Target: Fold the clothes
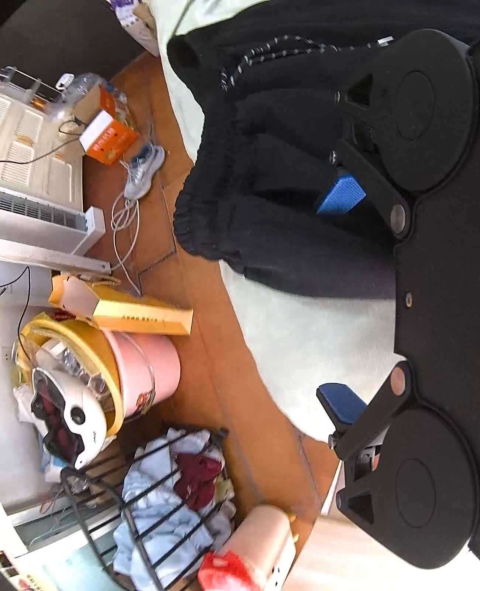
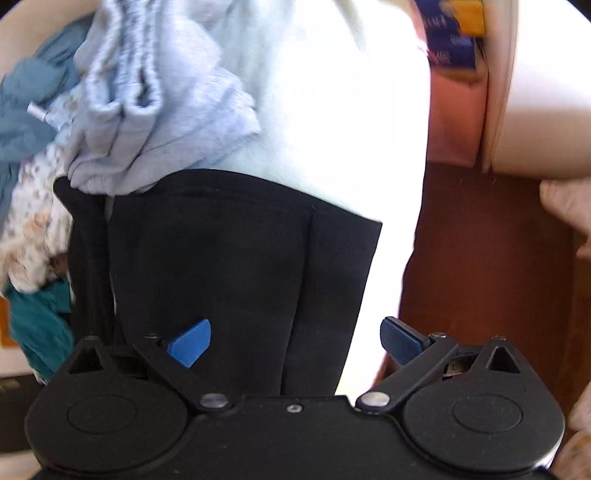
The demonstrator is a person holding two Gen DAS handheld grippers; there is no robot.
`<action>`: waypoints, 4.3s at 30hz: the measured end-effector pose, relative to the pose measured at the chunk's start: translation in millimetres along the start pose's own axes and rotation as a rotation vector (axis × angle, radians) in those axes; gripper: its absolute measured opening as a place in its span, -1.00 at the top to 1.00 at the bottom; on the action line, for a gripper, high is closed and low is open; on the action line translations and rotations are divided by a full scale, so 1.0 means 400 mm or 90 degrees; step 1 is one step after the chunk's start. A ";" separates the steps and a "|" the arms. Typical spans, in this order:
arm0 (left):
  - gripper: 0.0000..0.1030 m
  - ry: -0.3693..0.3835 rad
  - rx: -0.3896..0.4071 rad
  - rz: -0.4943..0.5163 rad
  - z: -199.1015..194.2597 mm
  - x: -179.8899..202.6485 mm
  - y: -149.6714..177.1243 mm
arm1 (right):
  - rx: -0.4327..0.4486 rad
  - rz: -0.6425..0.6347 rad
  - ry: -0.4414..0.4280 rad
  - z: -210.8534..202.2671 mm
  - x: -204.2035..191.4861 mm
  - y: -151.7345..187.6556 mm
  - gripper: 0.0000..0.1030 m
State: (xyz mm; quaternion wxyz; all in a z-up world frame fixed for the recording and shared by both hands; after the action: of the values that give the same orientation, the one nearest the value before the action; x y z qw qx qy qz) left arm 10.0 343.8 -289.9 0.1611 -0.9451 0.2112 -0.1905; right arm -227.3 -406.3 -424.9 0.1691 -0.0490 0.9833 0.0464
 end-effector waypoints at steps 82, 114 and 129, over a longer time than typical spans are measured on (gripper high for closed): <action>0.95 0.263 0.052 0.155 0.051 0.624 -0.367 | 0.207 -0.433 -0.039 -0.046 -1.242 -0.257 0.95; -0.66 0.384 -0.037 0.472 0.025 0.800 0.148 | 0.276 -0.547 0.014 -0.095 -0.984 -0.218 -0.54; -0.73 0.712 -0.342 0.978 0.015 1.214 0.935 | 0.188 -0.341 -0.023 0.110 -0.744 -0.292 -0.60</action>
State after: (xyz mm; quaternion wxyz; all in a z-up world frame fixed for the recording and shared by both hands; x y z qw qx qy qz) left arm 293.4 -199.8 -297.3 -0.1022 -0.3301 0.8493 -0.3991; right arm 79.2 -493.2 -374.5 0.1978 -0.2808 0.9283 -0.1424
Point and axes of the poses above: each gripper's, at about its wrist camera, not at the fingertips, and z roughly the way its jaws point, x to its right, y to its underside, the point moved 4 cm from there along z, roughly the way its jaws point, and after that the axes turned 15 degrees about y, right-handed, at the moved point
